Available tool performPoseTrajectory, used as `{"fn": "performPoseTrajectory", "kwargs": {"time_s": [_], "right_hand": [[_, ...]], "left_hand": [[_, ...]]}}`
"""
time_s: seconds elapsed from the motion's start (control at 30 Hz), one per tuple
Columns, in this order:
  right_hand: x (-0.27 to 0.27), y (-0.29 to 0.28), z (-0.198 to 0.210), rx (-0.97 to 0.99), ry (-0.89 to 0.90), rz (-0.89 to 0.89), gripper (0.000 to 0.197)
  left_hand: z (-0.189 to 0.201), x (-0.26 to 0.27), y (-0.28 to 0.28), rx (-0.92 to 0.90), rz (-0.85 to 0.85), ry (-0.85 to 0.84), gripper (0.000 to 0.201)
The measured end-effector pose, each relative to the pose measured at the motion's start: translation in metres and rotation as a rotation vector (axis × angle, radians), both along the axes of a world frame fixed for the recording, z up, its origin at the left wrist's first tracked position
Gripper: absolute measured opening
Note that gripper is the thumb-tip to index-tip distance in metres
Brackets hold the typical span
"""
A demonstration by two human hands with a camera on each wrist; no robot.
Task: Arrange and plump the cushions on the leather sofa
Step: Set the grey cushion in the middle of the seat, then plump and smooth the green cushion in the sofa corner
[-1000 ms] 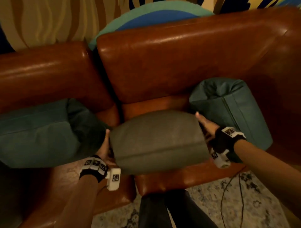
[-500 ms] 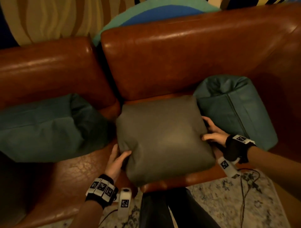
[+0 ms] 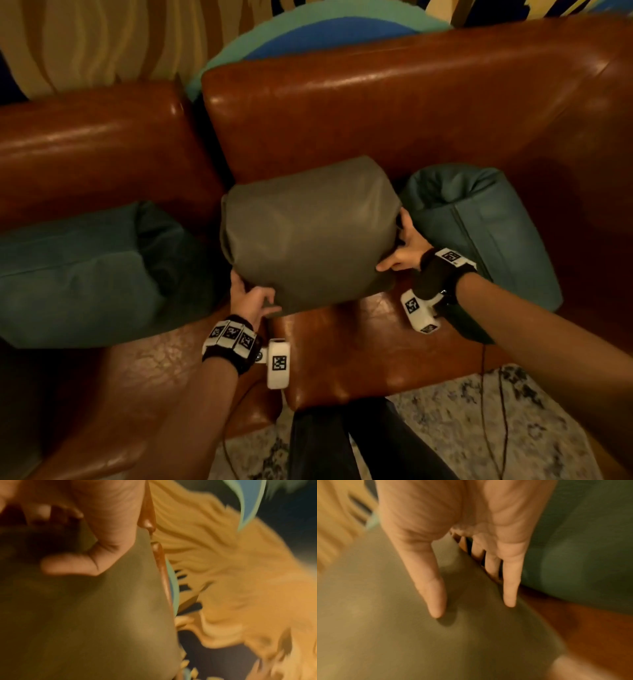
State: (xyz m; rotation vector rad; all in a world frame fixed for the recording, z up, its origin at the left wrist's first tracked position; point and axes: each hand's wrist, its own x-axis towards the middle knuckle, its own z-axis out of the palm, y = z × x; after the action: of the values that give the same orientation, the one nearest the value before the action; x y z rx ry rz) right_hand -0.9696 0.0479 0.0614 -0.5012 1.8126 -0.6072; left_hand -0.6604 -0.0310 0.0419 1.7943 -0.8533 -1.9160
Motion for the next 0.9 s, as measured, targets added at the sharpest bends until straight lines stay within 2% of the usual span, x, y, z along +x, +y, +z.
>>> {"fn": "performPoseTrajectory", "kwargs": {"time_s": [0.17,0.3,0.4,0.47,0.53,0.6,0.7,0.77,0.83,0.9], "right_hand": [[-0.008,-0.017,0.012,0.034,0.061,0.065,0.138],[-0.001,-0.022,0.009,0.109,0.295,0.275,0.148],[0.004,-0.024,0.011,0.126,0.311,0.263,0.145],[0.006,-0.015,0.018,0.079,0.323,0.26,0.139],[0.005,0.006,0.03,0.004,0.349,0.262,0.135],[0.004,0.036,0.042,-0.035,0.46,0.328,0.127],[-0.002,0.086,0.054,0.118,0.87,0.57,0.11],[-0.013,0.118,0.054,0.226,0.989,0.608,0.107],[-0.025,0.147,0.055,0.273,0.963,0.577,0.11],[-0.035,0.168,0.059,0.265,0.896,0.534,0.108]], "left_hand": [[0.01,-0.01,-0.013,-0.051,0.089,0.03,0.097],[0.008,-0.018,-0.017,0.041,0.044,0.015,0.094],[0.011,-0.02,-0.018,0.072,-0.006,-0.016,0.092],[0.01,-0.016,-0.021,0.075,0.027,-0.034,0.089],[0.011,-0.013,-0.022,0.006,0.121,-0.103,0.078],[0.018,-0.018,-0.018,-0.153,0.128,-0.236,0.072],[0.043,-0.05,0.002,-0.521,-0.02,-0.44,0.078],[0.068,-0.084,0.02,-0.825,-0.238,-0.473,0.078],[0.087,-0.125,0.034,-0.991,-0.486,-0.318,0.072],[0.091,-0.169,0.042,-0.979,-0.755,-0.101,0.066]]}}
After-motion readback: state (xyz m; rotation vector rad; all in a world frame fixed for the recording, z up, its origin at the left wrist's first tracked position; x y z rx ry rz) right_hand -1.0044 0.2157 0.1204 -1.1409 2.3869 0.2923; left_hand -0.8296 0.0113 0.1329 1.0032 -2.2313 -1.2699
